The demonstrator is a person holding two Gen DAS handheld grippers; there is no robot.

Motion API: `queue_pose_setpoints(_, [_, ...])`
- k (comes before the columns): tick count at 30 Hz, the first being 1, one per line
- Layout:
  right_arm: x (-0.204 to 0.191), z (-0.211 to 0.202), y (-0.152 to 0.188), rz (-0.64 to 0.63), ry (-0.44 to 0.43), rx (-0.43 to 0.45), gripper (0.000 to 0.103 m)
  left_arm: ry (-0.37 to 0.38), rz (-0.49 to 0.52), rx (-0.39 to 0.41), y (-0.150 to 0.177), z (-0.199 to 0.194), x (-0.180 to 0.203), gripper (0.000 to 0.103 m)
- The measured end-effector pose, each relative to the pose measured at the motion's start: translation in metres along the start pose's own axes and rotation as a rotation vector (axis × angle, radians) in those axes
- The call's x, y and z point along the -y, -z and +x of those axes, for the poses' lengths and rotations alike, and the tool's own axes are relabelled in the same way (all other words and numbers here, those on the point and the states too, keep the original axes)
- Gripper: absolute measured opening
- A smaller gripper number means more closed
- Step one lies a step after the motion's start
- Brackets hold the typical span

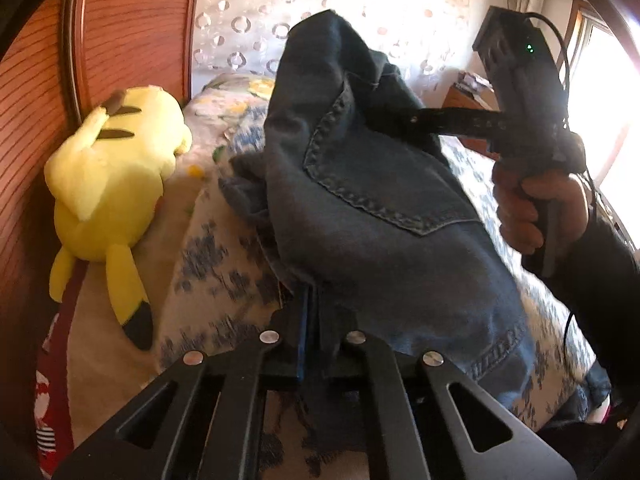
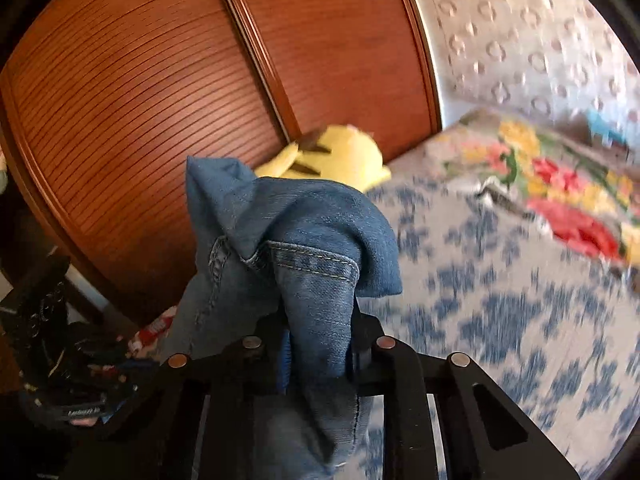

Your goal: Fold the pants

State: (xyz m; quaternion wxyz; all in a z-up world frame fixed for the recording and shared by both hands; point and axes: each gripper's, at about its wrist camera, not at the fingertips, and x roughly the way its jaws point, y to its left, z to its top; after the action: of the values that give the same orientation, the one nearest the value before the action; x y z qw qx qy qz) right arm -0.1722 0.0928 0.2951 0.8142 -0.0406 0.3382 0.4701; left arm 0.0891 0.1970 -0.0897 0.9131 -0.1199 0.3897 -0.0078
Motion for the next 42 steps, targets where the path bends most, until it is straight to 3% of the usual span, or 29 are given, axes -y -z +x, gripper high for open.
queue_pose_setpoints(6, [0.015,0.025,-0.033,0.019,0.032,0.056,0.02,-0.026,0.003,0.056,-0.042,-0.003,-0.015,0.004])
queue_pose_setpoints(11, [0.039,0.042,-0.055,0.063,0.111,0.098,0.02,-0.057,0.019,0.076,-0.084,0.012,-0.029,0.004])
queue_pose_setpoints(18, [0.069,0.05,-0.058,0.172,0.24,0.077,0.022,-0.071,0.102,0.026,-0.136,0.063,-0.028,0.004])
queue_pose_setpoints(21, [0.084,0.057,-0.055,0.188,0.259,0.03,0.029,-0.066,0.13,0.007,-0.14,0.074,-0.026,0.004])
queue_pose_setpoints(23, [0.089,0.06,-0.061,0.186,0.259,-0.009,0.042,-0.067,0.135,-0.001,-0.138,0.076,-0.027,0.004])
queue_pose_setpoints(26, [0.09,0.054,-0.071,0.15,0.282,0.001,0.055,-0.073,0.126,-0.001,-0.131,0.072,-0.031,0.004])
queue_pose_setpoints(30, [0.075,0.03,-0.078,0.078,0.304,0.087,0.055,-0.08,0.115,0.034,-0.117,0.054,-0.027,0.004])
queue_pose_setpoints(34, [0.05,0.022,-0.083,-0.002,0.196,0.17,0.054,-0.096,0.085,0.029,-0.103,0.05,-0.033,0.004])
queue_pose_setpoints(35, [0.043,0.026,-0.084,-0.024,0.165,0.169,0.044,-0.109,0.074,0.017,-0.099,0.054,-0.037,0.004])
queue_pose_setpoints(37, [0.032,0.041,-0.089,-0.053,0.111,0.137,0.037,-0.117,0.054,-0.008,-0.094,0.062,-0.046,0.004])
queue_pose_setpoints(42, [0.042,0.099,-0.098,-0.079,0.193,0.003,0.036,-0.134,0.046,-0.049,-0.088,0.077,-0.056,0.004])
